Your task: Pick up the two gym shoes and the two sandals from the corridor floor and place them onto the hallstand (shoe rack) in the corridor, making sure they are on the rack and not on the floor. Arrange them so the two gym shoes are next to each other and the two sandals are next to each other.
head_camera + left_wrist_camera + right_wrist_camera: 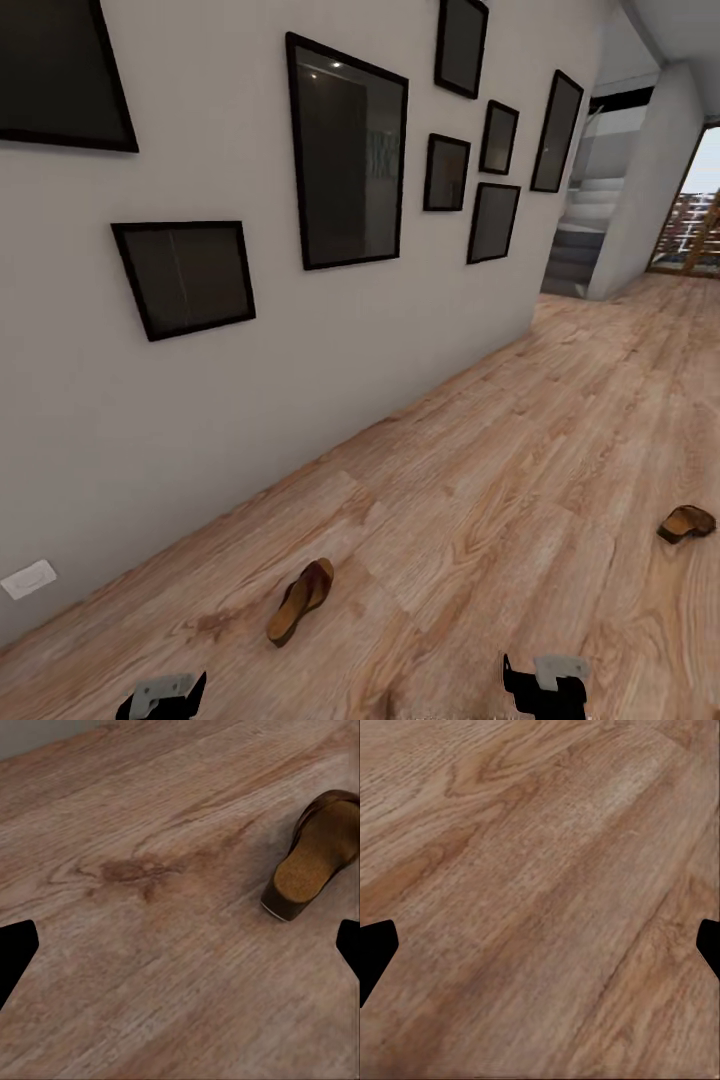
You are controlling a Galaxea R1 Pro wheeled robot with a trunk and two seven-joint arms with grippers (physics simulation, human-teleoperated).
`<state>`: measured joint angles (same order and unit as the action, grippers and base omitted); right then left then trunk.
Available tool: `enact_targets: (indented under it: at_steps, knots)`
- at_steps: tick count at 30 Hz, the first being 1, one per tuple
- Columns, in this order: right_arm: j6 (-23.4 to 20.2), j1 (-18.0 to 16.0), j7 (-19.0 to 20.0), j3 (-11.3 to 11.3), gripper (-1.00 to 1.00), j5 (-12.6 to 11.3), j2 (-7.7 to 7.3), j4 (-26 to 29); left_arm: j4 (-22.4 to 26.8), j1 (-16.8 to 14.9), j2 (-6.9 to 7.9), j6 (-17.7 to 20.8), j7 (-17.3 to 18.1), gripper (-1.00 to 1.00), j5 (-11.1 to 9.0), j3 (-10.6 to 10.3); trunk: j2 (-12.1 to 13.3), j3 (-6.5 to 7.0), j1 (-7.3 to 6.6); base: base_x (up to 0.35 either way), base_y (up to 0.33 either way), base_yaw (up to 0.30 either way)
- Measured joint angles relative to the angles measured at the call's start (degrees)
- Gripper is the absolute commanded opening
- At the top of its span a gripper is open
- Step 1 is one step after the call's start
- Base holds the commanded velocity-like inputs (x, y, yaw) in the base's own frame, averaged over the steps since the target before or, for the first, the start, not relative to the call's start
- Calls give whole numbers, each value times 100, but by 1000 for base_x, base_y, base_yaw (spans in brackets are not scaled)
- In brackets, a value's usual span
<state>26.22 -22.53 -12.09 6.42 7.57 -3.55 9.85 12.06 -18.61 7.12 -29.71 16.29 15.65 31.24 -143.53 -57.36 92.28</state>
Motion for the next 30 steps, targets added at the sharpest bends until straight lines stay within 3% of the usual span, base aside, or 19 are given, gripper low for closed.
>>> enact_targets:
  at_steps: [17,30]
  knots:
    - [-3,0,1,1,100,0,0,-2,-6,1,0,0,0,100,-1,-1,0,0,-2,146,166,-300]
    - [-2,0,0,0,100,0,0,-2,-4,1,6,1,0,100,-6,0,0,0,0,20,18,-292]
